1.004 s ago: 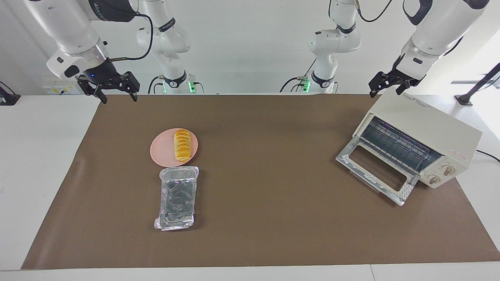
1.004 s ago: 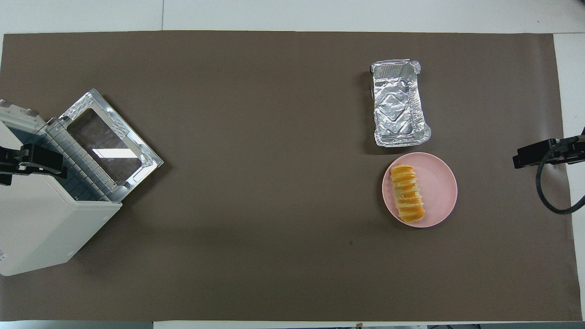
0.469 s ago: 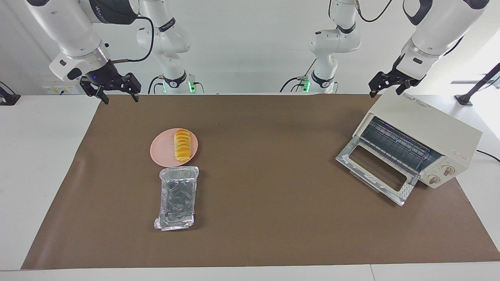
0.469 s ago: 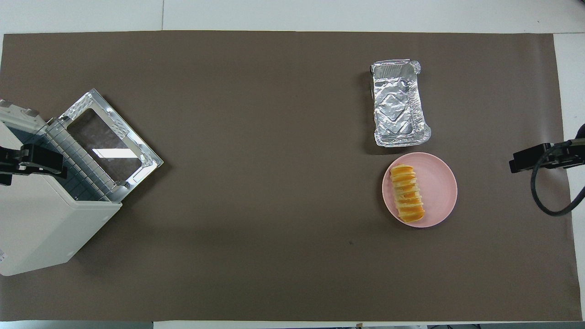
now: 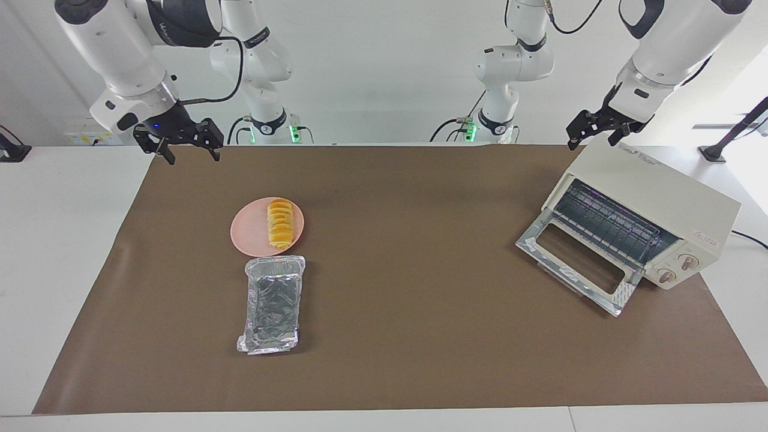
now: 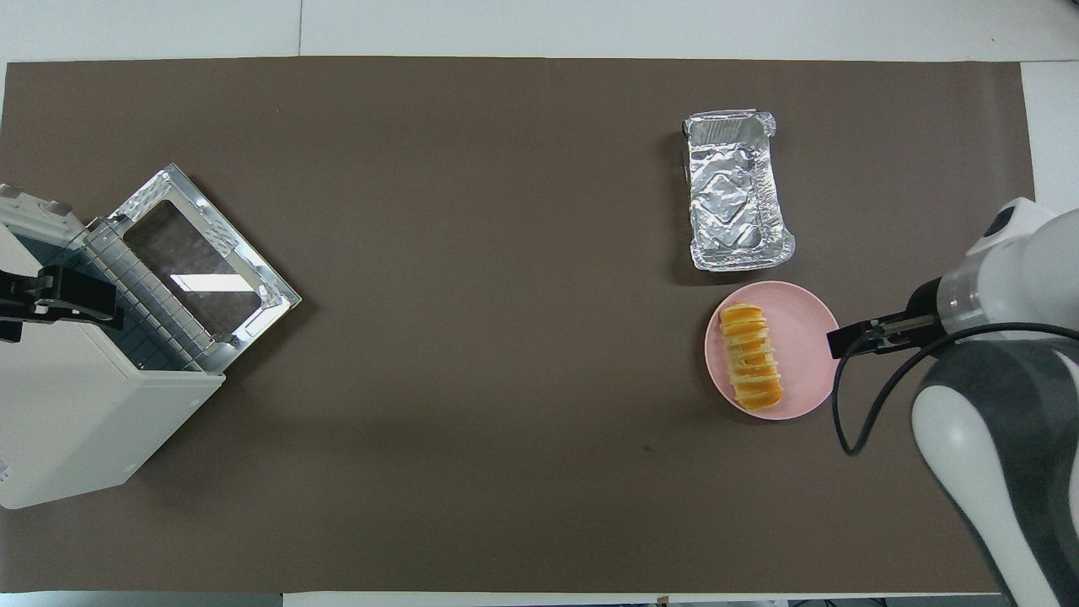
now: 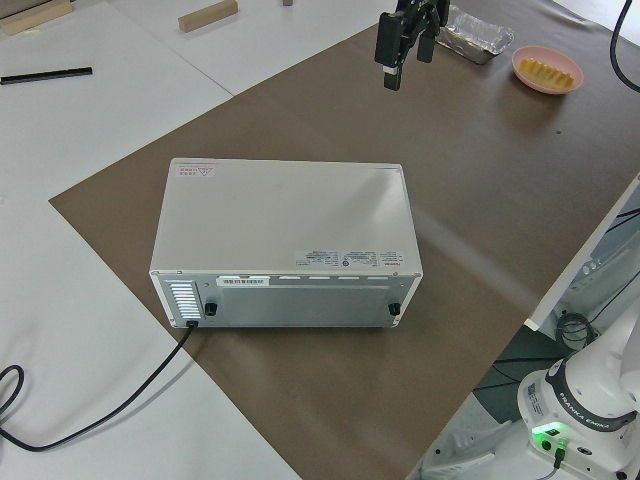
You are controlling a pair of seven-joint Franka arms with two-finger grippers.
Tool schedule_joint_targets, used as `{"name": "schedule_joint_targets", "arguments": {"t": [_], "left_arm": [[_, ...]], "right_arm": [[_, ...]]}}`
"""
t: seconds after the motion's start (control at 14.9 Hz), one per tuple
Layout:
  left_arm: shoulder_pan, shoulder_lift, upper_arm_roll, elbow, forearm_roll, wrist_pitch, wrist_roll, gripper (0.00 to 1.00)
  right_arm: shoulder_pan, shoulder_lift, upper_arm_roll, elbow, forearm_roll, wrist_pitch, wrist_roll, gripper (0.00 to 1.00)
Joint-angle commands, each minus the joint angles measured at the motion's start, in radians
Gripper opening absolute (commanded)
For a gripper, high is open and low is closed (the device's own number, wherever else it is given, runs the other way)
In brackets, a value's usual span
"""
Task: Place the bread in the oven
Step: 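Lower the right gripper and grasp the bread roll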
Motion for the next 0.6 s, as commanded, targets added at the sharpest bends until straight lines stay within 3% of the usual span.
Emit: {"name": "schedule_joint_targets", "arguments": {"t": [0.0, 0.33, 0.54], "left_arm": [[0.011, -0.033, -0.004, -0.035, -0.008, 0.005, 0.007, 1.00], [0.009, -0.033, -0.004, -0.035, -0.008, 0.005, 0.007, 1.00], [0.011, -0.033, -0.004, -0.035, -0.008, 0.005, 0.007, 1.00]], "right_arm": [[0.030, -0.013, 0.001, -0.160, 0.004, 0.181, 0.009, 1.00], [0.090, 0.111, 0.004, -0.231, 0.004, 0.414, 0.039, 1.00], [0.105, 0.138, 0.004, -0.294, 0.004, 0.560, 0.018, 1.00]]}}
